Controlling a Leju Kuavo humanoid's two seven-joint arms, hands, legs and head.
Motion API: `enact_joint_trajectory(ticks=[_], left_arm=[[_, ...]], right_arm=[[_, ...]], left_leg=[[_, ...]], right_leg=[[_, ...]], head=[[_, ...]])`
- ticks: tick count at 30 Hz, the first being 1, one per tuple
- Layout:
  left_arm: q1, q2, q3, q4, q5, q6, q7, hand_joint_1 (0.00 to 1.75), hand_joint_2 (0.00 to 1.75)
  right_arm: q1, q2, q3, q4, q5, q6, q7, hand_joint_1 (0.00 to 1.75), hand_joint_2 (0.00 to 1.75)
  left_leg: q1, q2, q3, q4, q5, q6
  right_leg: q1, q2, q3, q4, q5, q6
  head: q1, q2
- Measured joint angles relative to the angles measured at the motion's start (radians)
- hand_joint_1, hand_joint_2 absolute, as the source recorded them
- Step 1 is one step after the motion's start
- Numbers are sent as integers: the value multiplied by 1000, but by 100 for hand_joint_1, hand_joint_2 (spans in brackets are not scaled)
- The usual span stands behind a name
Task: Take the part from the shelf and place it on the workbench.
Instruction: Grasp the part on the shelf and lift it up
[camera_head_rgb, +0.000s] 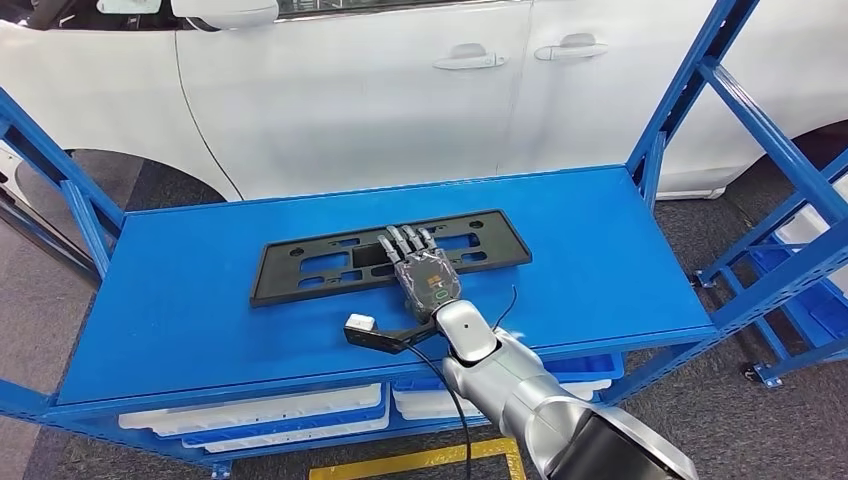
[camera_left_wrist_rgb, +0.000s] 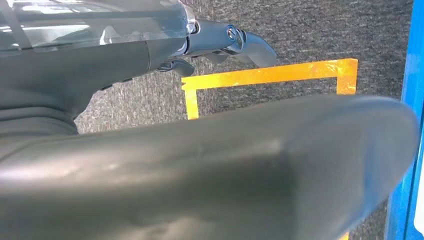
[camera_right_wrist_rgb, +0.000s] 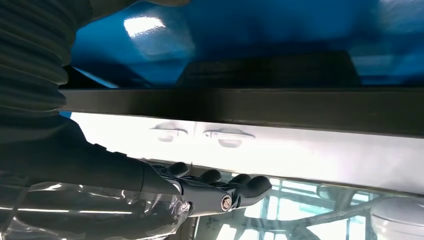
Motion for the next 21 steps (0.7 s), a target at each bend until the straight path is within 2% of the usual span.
enact_joint_trajectory(ticks=[1,2,4,5,6,8,10,11,13,14,15,16,19,20,21], left_arm=[[-1,1,-1,0,-1,0,0,0,0],[-2,2,-3,0,-2,0,1,0,0],[-6,3,-7,0,-4,0,2,0,0],[-7,4,-9,0,-5,0,1,0,0],[-8,3,-10,0,-6,0,1,0,0],[-9,3,-12,0,-6,0,-1,0,0],[-10,3,-14,0,-6,0,-3,0,0],[-11,3,-15,0,-6,0,-4,0,0],[-12,3,-16,0,-6,0,-5,0,0],[-11,3,-16,0,-6,0,-5,0,0],[-11,3,-16,0,-6,0,-5,0,0],[-11,3,-16,0,-6,0,-5,0,0],[-13,0,-17,1,-6,0,-4,0,0],[-13,-1,-17,1,-6,0,-4,0,0],[-14,-2,-17,1,-7,0,-4,0,0]], right_arm=[[0,-2,-4,1,2,0,1,0,175],[-1,-4,-9,3,5,1,1,22,175],[-4,-6,-18,4,6,7,1,91,175],[-5,-7,-22,5,6,11,1,134,175],[-5,-8,-25,5,6,15,0,156,175],[-5,-9,-30,8,6,22,-2,174,175],[-4,-11,-36,10,5,28,-3,175,175],[-4,-12,-38,10,4,31,-3,175,175],[-1,-14,-42,13,3,35,-4,175,175],[2,-16,-43,15,2,37,-4,175,175],[5,-17,-44,17,2,38,-4,175,175],[6,-18,-45,18,2,40,-4,175,175],[5,-20,-48,19,3,44,-4,175,175],[4,-20,-49,19,3,46,-5,175,175],[3,-21,-49,19,4,46,-5,175,175]], left_leg=[[1,0,14,-34,30,-1],[3,1,45,-101,71,-2],[2,1,102,-222,116,4],[1,0,117,-252,122,10],[-1,-1,119,-258,117,17],[-1,-2,118,-260,121,31],[1,-1,119,-264,125,42],[2,-1,119,-266,126,46],[1,-1,116,-265,126,50],[0,-1,115,-265,126,51],[0,-1,115,-265,126,51],[-1,-2,116,-264,125,52],[-4,-4,118,-264,123,48],[-5,-4,118,-264,123,45],[-4,-4,118,-265,123,40]], right_leg=[[-1,1,2,3,-3,2],[-2,2,3,9,-8,6],[0,3,2,22,-18,15],[2,4,0,27,-21,20],[4,5,-2,29,-21,24],[3,5,-3,29,-22,33],[0,4,-15,58,-44,44],[-2,4,-36,102,-69,49],[-5,3,-100,232,-127,58],[-6,3,-129,284,-143,59],[-6,3,-144,309,-142,59],[-6,3,-139,291,-120,56],[2,2,-50,92,-21,34],[7,1,-31,48,-7,27],[10,1,-23,28,-5,23]], head=[[0,0],[0,0],[-1,0],[0,0],[0,0],[0,0],[3,0],[5,0],[9,0],[9,0],[9,0],[9,0],[8,0],[9,0],[9,0]])
